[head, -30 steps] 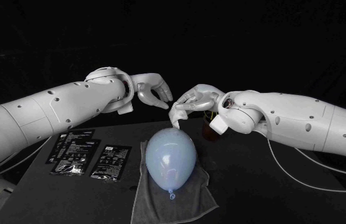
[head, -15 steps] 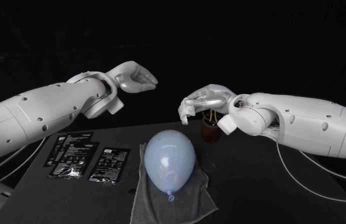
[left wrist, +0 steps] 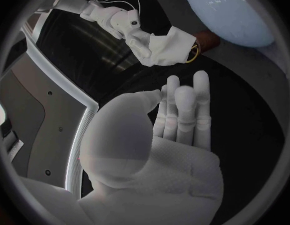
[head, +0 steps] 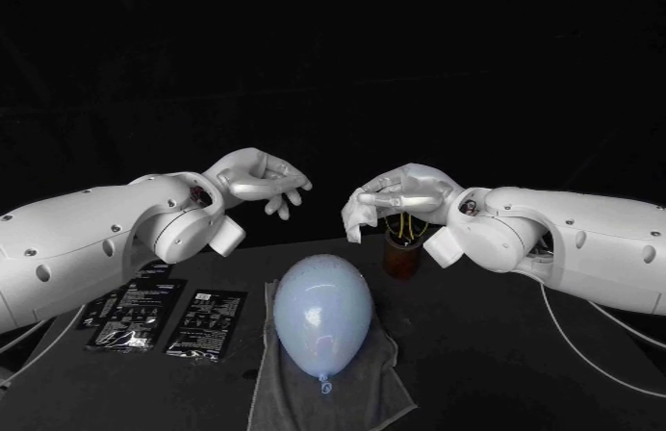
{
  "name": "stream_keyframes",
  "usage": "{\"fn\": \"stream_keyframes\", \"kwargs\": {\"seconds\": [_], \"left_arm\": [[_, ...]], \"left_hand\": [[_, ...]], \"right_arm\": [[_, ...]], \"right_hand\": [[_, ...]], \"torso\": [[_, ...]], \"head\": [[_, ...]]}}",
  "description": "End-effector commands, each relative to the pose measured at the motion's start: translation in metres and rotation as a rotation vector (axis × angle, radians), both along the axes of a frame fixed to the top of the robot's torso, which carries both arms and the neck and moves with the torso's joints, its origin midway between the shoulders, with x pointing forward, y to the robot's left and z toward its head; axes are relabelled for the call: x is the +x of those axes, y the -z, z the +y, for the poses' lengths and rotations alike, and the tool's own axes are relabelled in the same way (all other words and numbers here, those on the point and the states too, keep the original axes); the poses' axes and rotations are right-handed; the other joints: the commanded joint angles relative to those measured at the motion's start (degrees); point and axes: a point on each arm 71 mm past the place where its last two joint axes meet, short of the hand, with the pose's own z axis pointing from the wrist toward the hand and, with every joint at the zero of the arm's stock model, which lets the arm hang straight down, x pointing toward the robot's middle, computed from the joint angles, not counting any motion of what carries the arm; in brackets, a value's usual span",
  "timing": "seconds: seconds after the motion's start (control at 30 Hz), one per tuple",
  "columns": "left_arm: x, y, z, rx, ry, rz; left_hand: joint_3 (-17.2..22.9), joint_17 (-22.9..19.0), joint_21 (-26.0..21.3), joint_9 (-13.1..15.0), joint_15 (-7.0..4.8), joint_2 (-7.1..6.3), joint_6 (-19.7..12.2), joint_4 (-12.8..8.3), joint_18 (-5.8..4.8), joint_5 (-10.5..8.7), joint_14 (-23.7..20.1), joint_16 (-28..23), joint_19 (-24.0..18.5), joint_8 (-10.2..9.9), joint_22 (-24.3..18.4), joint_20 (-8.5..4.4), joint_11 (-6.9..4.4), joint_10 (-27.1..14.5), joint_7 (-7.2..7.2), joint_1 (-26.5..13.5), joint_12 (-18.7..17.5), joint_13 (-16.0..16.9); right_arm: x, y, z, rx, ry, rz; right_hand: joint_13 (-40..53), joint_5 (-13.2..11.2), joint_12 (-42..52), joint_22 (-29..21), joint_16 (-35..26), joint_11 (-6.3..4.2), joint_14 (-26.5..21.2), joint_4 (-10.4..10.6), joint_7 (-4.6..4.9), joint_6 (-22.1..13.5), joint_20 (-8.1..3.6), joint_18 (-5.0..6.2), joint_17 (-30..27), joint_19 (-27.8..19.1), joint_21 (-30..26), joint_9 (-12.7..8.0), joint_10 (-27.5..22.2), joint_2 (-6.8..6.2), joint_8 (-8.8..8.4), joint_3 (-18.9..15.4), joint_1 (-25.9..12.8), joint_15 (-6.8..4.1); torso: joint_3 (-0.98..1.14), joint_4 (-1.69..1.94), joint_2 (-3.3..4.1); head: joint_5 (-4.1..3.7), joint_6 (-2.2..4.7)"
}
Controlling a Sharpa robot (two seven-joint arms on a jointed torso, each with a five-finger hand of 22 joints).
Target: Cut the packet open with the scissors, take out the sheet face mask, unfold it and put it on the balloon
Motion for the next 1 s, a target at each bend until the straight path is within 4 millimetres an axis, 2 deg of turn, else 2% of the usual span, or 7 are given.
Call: {"fn": "stream_keyframes", "kwargs": {"seconds": [0.03, 0.23, 0.63, 0.7, 0.77, 0.93, 1.0], "left_arm": [[-0.009, 0.008, -0.007, -0.079, 0.049, 0.184], [-0.021, 0.015, -0.015, -0.086, 0.096, 0.241], [-0.041, 0.028, -0.03, -0.112, 0.185, 0.256], [-0.043, 0.029, -0.032, -0.114, 0.203, 0.254], [-0.043, 0.029, -0.034, -0.115, 0.218, 0.248], [-0.043, 0.03, -0.039, -0.107, 0.246, 0.225], [-0.043, 0.03, -0.04, -0.102, 0.255, 0.214]], "left_hand": [[-0.3, 7.2, 3.2, 0.6, -0.07, -0.26, -0.6, 1.0, 0.11, -0.03, 2.3, 6.2, 0.1, 1.0, 2.5, -0.51, -0.27, -1.0, -0.15, -0.9, 5.2, 3.8], [-1.4, 16.0, 13.1, 2.1, -0.42, -0.45, -1.5, 2.8, -1.51, -0.08, 5.7, 13.3, 4.5, 3.9, 15.1, -0.82, -0.53, -3.3, -0.44, -2.4, 14.0, 10.2], [-8.0, 19.7, 17.4, 2.0, -0.04, -1.31, -3.7, 3.2, -2.27, -0.09, 7.2, 16.1, 6.3, 4.4, 20.9, -0.57, -0.04, -4.4, 0.05, -9.4, 17.9, 12.9], [-8.6, 19.9, 17.7, 1.9, -0.02, -1.11, -3.9, 3.1, -2.33, -0.09, 7.3, 16.3, 6.5, 4.2, 21.4, -0.56, 0.0, -4.4, 0.09, -9.6, 18.1, 13.1], [-9.4, 20.2, 18.0, 1.7, 0.01, -1.14, -4.1, 3.1, -2.38, -0.1, 7.4, 16.5, 6.6, 3.9, 21.7, -0.54, 0.03, -4.4, 0.11, -9.8, 18.3, 13.2], [-11.6, 21.4, 19.1, 1.3, -0.2, -2.41, -3.9, 2.6, -2.6, -0.1, 8.0, 17.3, 7.3, 3.5, 23.4, -0.63, -0.23, -4.5, -0.16, -7.5, 18.7, 13.6], [-12.7, 21.8, 19.5, 1.1, -0.29, -3.58, -3.9, 2.4, -2.67, -0.13, 8.1, 17.6, 7.5, 3.3, 23.9, -0.69, -0.35, -4.4, -0.28, -6.1, 18.9, 13.8]], "right_arm": [[-0.011, -0.006, 0.004, 0.013, -0.113, -0.061], [-0.027, -0.007, 0.001, -0.007, -0.179, -0.073], [-0.051, -0.005, -0.001, -0.029, -0.234, -0.072], [-0.052, -0.004, -0.001, -0.032, -0.238, -0.07], [-0.052, -0.002, 0.0, -0.035, -0.239, -0.067], [-0.051, 0.006, 0.004, -0.044, -0.239, -0.051], [-0.051, 0.008, 0.005, -0.046, -0.24, -0.047]], "right_hand": [[0.0, 0.1, -0.3, 0.0, -0.1, -0.02, -0.2, -1.1, 0.01, -0.2, -0.12, 0.46, 0.1, -0.5, 0.2, 3.9, -0.3, 0.19, 0.15, 1.0, -0.4, 0.36], [0.0, 0.1, -0.3, 0.1, -0.2, 0.0, -0.3, -1.3, 0.03, -0.3, -0.1, 0.45, 0.1, -0.6, 0.2, 3.9, -0.3, 0.21, 0.15, 1.1, -0.5, 0.38], [0.0, 0.1, -0.3, 0.3, -0.2, 0.06, -0.1, -1.8, 0.1, -0.4, -0.09, 0.48, 0.2, -0.7, 0.3, 4.0, -0.4, 0.29, 0.13, 1.2, -0.8, 0.37], [0.0, 0.1, -0.3, 0.3, -0.1, 0.06, -0.1, -1.9, 0.1, -0.4, -0.09, 0.49, 0.3, -0.7, 0.4, 4.0, -0.4, 0.3, 0.14, 1.3, -0.8, 0.36], [0.0, 0.1, -0.3, 0.3, -0.1, 0.06, -0.1, -1.9, 0.1, -0.4, -0.09, 0.49, 0.3, -0.7, 0.4, 4.0, -0.4, 0.3, 0.14, 1.3, -0.8, 0.36], [0.1, 0.1, -0.2, 0.4, -0.1, 0.07, 0.0, -2.0, 0.11, -0.4, -0.09, 0.5, 0.3, -0.7, 0.4, 4.1, -0.4, 0.34, 0.16, 1.3, -0.9, 0.35], [0.1, 0.1, -0.2, 0.5, -0.1, 0.06, 0.1, -2.2, 0.1, -0.4, -0.09, 0.51, 0.4, -0.6, 0.5, 4.2, -0.3, 0.37, 0.18, 1.3, -1.1, 0.33]], "torso": [[0.06, -0.05, 0.01], [0.08, -0.07, -0.13], [-0.06, -0.06, 0.02], [-0.07, 0.0, 0.04], [-0.07, 0.05, 0.03], [-0.08, -0.02, -0.06], [-0.08, 0.03, -0.04]], "head": [[-0.26, -0.14], [-0.21, -0.61], [-0.04, -1.91], [0.18, -1.93], [-0.2, -1.96], [0.01, -2.21], [-0.09, -2.28]]}}
